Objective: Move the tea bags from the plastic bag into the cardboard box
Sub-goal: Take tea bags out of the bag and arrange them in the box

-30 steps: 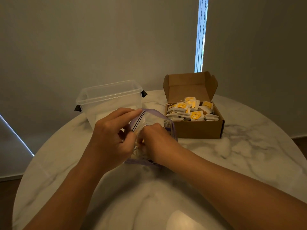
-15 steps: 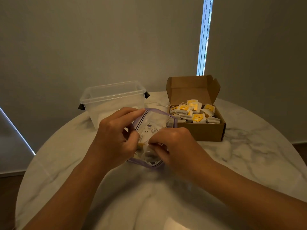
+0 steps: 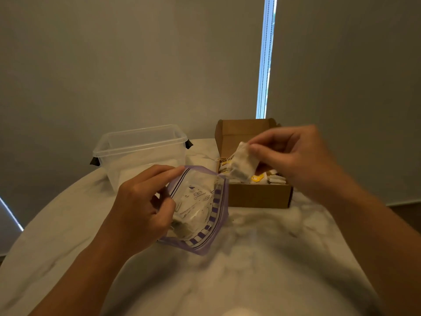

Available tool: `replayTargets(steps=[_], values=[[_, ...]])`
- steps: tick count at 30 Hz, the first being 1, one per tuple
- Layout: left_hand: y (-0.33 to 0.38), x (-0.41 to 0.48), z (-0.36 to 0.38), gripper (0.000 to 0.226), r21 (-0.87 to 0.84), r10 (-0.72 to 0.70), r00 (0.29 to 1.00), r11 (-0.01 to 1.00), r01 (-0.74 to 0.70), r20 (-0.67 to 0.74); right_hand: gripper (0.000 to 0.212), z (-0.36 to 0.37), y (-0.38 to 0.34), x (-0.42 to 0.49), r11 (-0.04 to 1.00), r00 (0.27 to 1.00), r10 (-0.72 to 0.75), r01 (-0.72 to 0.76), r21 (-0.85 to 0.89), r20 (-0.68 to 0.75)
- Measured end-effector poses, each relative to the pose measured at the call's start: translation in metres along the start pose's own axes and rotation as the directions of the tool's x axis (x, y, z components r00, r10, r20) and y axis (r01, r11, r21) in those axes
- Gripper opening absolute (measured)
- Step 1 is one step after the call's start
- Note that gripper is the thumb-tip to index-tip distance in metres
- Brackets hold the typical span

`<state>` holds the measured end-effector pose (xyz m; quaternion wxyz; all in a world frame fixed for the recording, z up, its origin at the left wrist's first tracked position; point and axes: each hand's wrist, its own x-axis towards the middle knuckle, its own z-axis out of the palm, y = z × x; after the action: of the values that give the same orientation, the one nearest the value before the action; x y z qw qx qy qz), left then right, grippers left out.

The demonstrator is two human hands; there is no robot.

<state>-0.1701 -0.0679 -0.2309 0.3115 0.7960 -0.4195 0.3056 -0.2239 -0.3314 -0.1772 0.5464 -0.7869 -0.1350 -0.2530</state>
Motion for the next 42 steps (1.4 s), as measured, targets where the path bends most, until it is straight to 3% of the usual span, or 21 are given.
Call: replayTargets(steps=[3, 6, 12, 16, 19, 26, 36, 42], values=[[-0.001, 0.001, 0.001, 0.047, -0.003, 0.012, 1.000, 1.000, -0.012, -0.006, 0.009, -0.027, 0.007, 0.025, 0.997, 0.993, 0.010, -0.019, -0.072, -0.122], [-0.001, 0.000, 0.001, 0.047, 0.003, 0.024, 1.000, 1.000, -0.024, -0.010, 0.007, -0.043, 0.027, 0.049, 0.975, 0.987, 0.068, -0.096, -0.202, -0.143], [-0.001, 0.001, 0.002, 0.047, -0.009, 0.016, 1.000, 1.000, -0.016, -0.005, 0.008, -0.046, 0.070, 0.073, 0.864, 0.970, 0.242, -0.227, -0.450, -0.023], [-0.002, 0.001, 0.003, 0.048, 0.000, 0.004, 1.000, 1.000, -0.004, 0.012, 0.007, -0.037, 0.085, 0.085, 0.794, 0.948, 0.304, -0.194, -0.576, 0.100], [-0.002, 0.001, 0.003, 0.048, 0.000, -0.001, 1.000, 1.000, 0.001, 0.018, 0.010, -0.029, 0.099, 0.092, 0.708, 0.958, 0.274, -0.146, -0.691, 0.078], [-0.002, 0.002, 0.002, 0.047, 0.007, 0.005, 1.000, 1.000, -0.005, 0.004, 0.014, -0.033, 0.097, 0.080, 0.700, 0.990, 0.139, -0.124, -0.704, -0.036], [-0.001, 0.002, -0.004, 0.049, 0.025, -0.005, 1.000, 1.000, 0.005, 0.005, 0.015, -0.016, 0.099, 0.056, 0.655, 0.973, 0.171, 0.008, -0.755, 0.158], [-0.003, 0.001, -0.006, 0.049, 0.024, -0.014, 1.000, 1.000, 0.014, 0.013, 0.021, -0.013, 0.084, 0.041, 0.624, 0.994, 0.084, -0.003, -0.781, 0.064]])
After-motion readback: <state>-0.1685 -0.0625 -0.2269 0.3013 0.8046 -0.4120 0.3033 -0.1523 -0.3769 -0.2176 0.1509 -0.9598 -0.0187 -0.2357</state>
